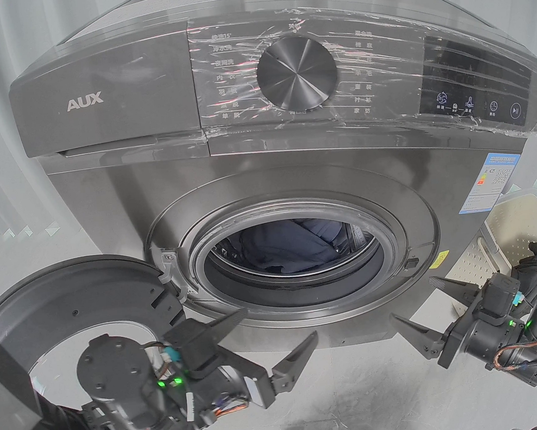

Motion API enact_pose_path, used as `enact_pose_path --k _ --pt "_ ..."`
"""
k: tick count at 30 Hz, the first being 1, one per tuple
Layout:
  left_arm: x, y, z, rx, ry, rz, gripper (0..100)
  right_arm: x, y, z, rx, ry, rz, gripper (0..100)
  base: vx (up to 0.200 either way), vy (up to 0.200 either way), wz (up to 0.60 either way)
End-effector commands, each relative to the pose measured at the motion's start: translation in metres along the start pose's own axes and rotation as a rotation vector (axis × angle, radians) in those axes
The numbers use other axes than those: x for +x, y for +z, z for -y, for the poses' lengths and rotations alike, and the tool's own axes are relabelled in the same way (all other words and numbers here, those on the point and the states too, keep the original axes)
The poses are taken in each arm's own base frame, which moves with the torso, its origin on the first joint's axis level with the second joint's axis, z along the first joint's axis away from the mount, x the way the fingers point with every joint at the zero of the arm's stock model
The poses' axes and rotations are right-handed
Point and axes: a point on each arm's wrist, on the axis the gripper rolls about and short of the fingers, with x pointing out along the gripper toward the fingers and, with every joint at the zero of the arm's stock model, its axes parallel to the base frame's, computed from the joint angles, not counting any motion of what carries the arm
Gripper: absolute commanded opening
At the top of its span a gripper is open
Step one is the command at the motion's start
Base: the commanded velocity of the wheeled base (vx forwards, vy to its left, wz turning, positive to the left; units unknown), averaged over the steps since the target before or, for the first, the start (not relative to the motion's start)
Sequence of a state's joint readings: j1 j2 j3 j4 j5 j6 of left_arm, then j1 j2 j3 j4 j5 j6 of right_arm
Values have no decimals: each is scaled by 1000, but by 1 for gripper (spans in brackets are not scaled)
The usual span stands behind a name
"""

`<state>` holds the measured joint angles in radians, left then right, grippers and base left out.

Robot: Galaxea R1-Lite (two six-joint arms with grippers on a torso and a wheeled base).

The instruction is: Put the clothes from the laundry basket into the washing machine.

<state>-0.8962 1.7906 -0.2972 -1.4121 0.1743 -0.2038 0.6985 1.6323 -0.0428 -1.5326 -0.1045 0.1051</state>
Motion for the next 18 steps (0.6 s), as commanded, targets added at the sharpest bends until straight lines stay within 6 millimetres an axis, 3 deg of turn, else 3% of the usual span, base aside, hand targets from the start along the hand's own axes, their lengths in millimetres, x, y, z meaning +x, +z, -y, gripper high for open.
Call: enact_pose_path --k 1,5,11,18 --pt "-38 20 -9 -20 20 110 100 -19 9 5 8 -59 57 100 0 0 0" --pt "-53 22 -21 -28 86 150 100 -20 10 12 13 -104 57 100 0 0 0" --pt "-69 17 -32 -12 139 133 100 -25 16 21 20 -167 87 100 -200 0 0" --pt "-98 28 -32 28 134 203 100 -42 26 23 39 -219 137 100 -200 0 0"
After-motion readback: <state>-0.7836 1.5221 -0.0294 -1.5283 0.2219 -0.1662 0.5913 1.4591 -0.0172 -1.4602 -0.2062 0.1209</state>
